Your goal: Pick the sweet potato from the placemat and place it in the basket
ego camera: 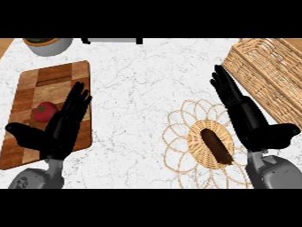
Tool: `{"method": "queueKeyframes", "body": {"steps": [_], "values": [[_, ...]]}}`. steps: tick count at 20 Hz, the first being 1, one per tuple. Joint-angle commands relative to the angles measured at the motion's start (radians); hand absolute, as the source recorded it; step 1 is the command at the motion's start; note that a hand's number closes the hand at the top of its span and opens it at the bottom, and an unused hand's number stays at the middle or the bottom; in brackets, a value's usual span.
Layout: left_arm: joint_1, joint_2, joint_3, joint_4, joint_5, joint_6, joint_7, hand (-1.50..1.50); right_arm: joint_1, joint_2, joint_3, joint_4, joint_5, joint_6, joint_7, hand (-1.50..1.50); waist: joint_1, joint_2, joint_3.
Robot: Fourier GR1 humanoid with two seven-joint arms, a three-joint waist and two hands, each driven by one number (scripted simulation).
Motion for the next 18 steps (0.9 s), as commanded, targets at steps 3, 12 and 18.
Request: {"method": "queueKeyframes", "body": {"steps": [3, 12, 18], "values": [[-0.053, 0.104, 0.033, 0.046, -0.059, -0.007, 0.05, 0.0, -0.215, -0.069, 0.042, 0.038, -0.062, 0.233, 0.012, 1.5, 0.055, 0.04, 0.027], [-0.087, 0.22, 0.081, 0.158, -0.076, -0.045, 0.128, 0.0, -0.266, -0.241, 0.493, -0.079, 0.314, 0.601, -0.349, -1.5, 0.042, 0.042, 0.031], [-0.067, 0.212, 0.098, 0.157, -0.077, -0.07, 0.142, 0.0, -0.138, -0.128, 0.68, -0.082, 0.649, 0.367, -0.29, -1.5, 0.012, 0.03, 0.026]]}}
